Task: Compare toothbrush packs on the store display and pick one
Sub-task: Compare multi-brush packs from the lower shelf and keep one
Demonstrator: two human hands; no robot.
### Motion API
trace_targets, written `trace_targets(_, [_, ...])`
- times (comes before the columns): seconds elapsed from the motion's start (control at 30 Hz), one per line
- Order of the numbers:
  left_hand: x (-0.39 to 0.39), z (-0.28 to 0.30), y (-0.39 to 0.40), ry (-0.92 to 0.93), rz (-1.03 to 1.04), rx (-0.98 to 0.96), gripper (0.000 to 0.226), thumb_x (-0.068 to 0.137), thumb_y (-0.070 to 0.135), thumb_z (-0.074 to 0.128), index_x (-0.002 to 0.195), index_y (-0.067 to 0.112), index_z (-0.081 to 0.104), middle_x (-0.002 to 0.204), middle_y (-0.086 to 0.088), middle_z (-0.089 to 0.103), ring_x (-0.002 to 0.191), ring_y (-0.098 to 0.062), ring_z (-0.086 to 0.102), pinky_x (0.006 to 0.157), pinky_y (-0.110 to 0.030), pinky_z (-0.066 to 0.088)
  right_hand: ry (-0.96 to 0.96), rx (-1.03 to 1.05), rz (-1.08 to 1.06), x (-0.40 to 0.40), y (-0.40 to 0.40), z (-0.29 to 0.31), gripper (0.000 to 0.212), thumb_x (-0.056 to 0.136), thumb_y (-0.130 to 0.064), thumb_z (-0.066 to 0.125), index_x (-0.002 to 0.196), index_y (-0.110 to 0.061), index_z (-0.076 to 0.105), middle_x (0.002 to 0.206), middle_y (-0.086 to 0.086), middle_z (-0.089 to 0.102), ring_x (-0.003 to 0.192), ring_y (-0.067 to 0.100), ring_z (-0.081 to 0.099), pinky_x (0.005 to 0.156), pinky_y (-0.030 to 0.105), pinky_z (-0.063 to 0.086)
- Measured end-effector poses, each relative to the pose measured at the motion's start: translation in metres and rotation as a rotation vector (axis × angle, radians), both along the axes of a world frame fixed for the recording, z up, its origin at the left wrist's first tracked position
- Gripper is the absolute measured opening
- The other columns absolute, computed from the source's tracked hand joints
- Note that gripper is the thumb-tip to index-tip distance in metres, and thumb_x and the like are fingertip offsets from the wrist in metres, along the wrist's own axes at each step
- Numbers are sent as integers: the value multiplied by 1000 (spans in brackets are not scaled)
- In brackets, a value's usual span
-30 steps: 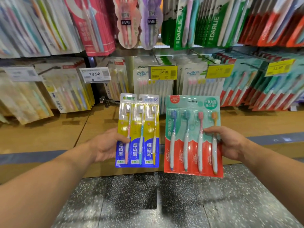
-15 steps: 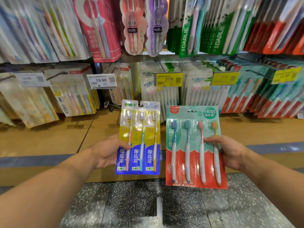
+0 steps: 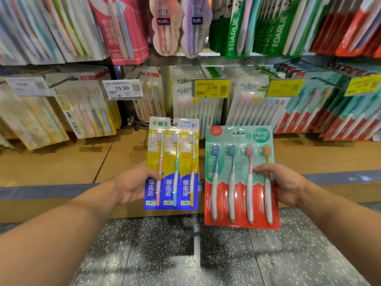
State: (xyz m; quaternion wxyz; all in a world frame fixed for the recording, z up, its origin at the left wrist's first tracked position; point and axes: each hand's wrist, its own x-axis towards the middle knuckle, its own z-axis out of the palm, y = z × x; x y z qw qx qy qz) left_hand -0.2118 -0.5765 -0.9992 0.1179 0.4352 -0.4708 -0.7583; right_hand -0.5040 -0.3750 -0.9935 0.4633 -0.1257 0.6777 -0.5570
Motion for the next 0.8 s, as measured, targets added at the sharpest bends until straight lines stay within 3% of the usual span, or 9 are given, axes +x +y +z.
trace_targets(0.1, [-1,-8,8,-5,54,-7,35,101,-4,51,128,18,52,111,-25,76,90,-36,79,67,-51,66,-2,-5,-13,5,-1,7,16,96,-5,59,109,-6,68,93,18,80,86,35,73,85,48,58])
trace_targets(0.23, [1,-11,29,-70,105,-39,26,100,-1,56,118,18,57,99,-17,78,77,-28,80,58,-42,66,-53,34,-9,17,-1,6,18,93,-7,58,101,-7,74,91,17,78,80,33,73,90,48,58])
trace_targets(0.37, [8,-14,46,-96,134,-31,31,100,6,62,127,21,57,105,-14,80,90,-29,79,72,-45,65,-94,68,23,38,-1,5,17,93,-10,59,100,-6,74,99,18,78,81,33,73,91,49,60])
trace_targets(0.47, [7,-7,64,-65,176,16,34,101,11,61,134,17,56,115,-16,77,105,-35,75,84,-53,63,-120,84,71,58,-5,5,21,94,-10,60,110,-3,72,120,25,73,102,43,70,101,59,54])
trace_targets(0.57, [-4,10,86,1,176,110,40,104,33,51,135,11,64,131,-21,70,112,-38,70,95,-53,58,-123,80,87,79,-10,13,22,94,-11,63,110,-1,73,111,24,75,95,39,72,94,56,59])
trace_targets(0.67, [-6,30,103,-15,97,225,64,89,66,58,127,16,73,120,-18,76,107,-36,74,92,-55,59,-153,78,95,93,-12,28,14,96,-12,61,104,-7,72,96,17,78,83,32,74,88,51,61])
trace_targets(0.73, [-1,39,110,-43,107,159,60,82,50,75,131,17,68,112,-16,78,102,-36,76,86,-55,62,-186,98,107,101,-11,42,20,94,-10,62,110,-4,71,109,22,77,91,36,73,94,58,58])
trace_targets(0.8, [9,50,115,-84,140,78,48,84,22,81,129,17,66,106,-14,80,97,-35,77,86,-56,62,-205,110,112,110,-9,58,19,93,-8,61,110,-4,71,107,22,77,83,34,74,90,56,60])
